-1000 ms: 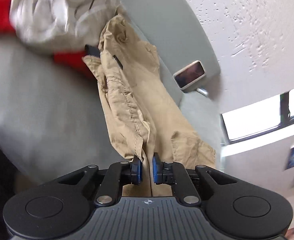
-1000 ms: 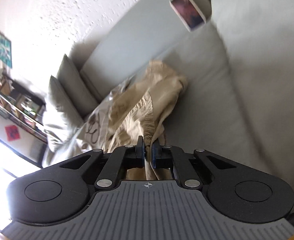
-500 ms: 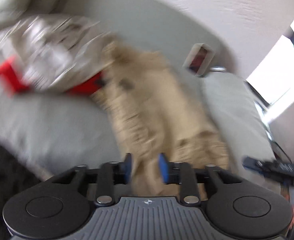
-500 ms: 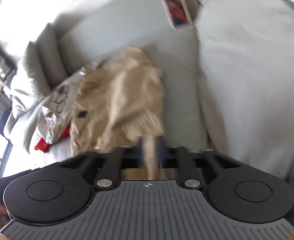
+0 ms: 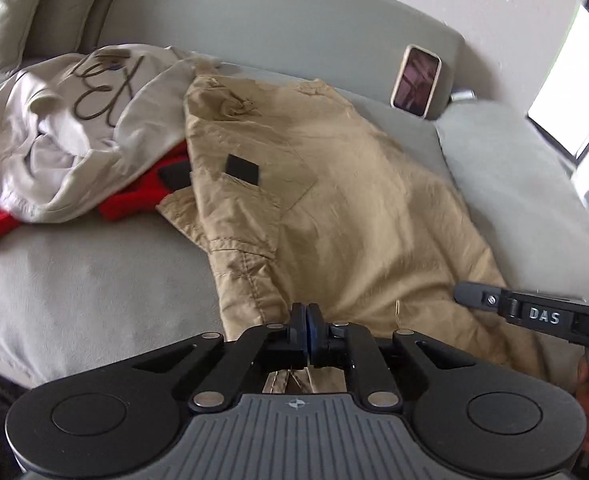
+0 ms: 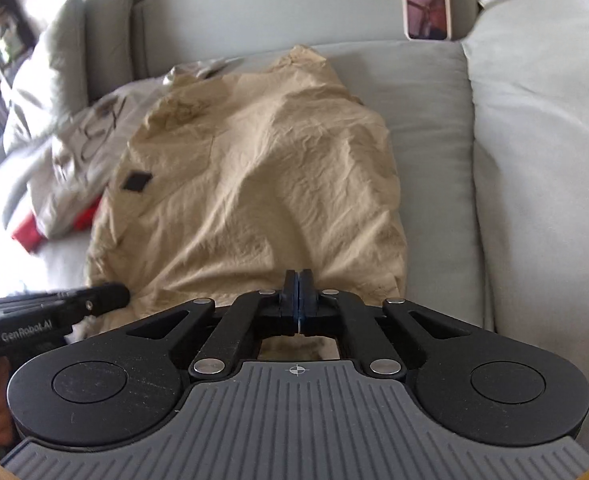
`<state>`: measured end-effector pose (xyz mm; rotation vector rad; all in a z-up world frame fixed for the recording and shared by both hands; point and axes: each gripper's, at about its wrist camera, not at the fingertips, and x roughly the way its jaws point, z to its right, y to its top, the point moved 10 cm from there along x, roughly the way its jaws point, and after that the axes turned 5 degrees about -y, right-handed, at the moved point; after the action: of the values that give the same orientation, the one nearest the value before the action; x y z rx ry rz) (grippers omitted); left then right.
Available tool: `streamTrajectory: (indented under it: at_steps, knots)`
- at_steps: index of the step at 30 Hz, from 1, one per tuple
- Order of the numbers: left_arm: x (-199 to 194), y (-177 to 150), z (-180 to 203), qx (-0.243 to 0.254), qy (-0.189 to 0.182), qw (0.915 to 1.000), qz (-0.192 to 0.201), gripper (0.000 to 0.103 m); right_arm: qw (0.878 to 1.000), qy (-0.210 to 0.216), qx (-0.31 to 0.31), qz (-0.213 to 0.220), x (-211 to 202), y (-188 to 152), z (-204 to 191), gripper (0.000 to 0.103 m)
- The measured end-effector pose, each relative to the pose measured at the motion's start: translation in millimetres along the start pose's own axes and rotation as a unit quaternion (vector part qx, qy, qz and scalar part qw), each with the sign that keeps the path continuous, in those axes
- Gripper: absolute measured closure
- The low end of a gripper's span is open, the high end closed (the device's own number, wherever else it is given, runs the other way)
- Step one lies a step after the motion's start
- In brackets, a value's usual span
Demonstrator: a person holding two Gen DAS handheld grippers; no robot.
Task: Fold clothes
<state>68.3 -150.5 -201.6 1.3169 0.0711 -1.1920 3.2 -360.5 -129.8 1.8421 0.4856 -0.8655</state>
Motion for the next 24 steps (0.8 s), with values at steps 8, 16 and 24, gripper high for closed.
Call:
streamTrajectory:
  at_steps: [8,16,24]
  knots:
    - [45.9,0.7,-15.2,0.068,0.098,0.9925,-0.027,0.091,0.999,-0.021,-0.022,0.014,27.4,16.7,-3.8,0.1]
    - [22.9,11.5,-10.2,0.053,0.063,0.9963,-0.026,0.088,0.999,0.031,0.041,-0.01,-17.1,13.8,9.5,0.087]
    - [-32.0,-13.1,7.2,-0.005,-0.034,0.9993,-0.014,0.055,0.994,0.066,0.083,-0.036,-75.4,-39.8,45.9,0.05]
